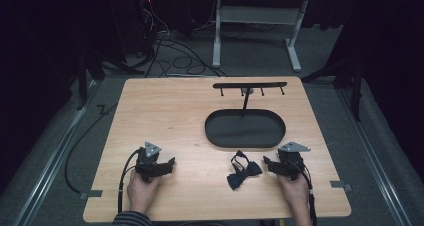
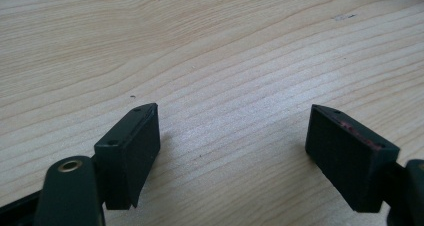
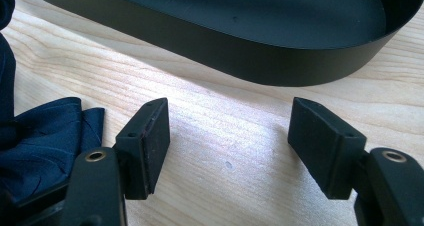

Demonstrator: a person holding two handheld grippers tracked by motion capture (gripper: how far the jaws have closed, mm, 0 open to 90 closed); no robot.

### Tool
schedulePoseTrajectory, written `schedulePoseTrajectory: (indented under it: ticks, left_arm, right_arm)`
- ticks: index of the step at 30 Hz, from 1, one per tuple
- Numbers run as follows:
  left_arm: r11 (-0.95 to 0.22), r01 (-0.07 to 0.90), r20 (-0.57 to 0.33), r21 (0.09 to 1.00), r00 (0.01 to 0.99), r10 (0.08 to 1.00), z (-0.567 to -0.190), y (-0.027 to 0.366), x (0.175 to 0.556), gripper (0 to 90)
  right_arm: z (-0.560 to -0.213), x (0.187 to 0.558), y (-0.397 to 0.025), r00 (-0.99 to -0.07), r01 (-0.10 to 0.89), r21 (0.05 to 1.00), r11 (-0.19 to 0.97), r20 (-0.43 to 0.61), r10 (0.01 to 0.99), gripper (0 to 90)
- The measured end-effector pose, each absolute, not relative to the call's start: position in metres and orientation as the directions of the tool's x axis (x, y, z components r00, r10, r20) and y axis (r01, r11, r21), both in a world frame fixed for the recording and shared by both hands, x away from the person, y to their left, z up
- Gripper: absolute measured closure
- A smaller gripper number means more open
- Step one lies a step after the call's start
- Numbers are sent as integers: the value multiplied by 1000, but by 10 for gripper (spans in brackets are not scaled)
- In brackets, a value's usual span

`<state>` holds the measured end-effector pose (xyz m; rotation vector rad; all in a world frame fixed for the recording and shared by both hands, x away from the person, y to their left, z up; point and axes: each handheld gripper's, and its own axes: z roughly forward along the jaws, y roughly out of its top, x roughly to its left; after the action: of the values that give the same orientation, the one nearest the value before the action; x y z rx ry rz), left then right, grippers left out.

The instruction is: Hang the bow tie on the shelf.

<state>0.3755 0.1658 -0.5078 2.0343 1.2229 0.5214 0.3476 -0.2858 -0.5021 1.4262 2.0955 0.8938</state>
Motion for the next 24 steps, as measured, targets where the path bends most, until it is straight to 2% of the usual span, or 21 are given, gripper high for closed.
schedulePoseTrajectory:
  ticks: [24]
  left_arm:
    - [-310, 602, -16, 736, 474, 881, -508, 166, 375, 222]
  right_arm:
    - [-502, 347, -286, -365, 640, 724, 259, -11, 931, 342]
